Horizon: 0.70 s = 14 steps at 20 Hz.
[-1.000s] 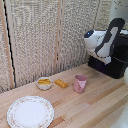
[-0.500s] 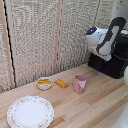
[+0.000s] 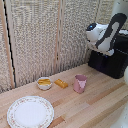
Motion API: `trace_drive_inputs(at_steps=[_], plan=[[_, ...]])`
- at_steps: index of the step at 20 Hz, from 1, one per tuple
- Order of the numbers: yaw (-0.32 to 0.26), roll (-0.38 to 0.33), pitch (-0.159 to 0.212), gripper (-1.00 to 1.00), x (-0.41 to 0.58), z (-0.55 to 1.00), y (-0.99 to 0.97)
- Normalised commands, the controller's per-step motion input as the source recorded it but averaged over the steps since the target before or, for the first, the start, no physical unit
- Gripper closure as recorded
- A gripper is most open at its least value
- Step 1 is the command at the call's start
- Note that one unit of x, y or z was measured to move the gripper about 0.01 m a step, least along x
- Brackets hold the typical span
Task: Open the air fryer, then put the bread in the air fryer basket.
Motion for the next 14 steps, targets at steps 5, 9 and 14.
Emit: trace_drive_inputs(at_steps=[5, 9, 14], plan=[[0.048, 0.0, 0.169, 1.0, 0.086, -0.03, -0.12], [0.0, -0.03, 0.092, 1.0, 0.098, -0.06, 0.0], [-0.166, 0.06, -0.001, 1.0, 0.026, -0.03, 0.32]])
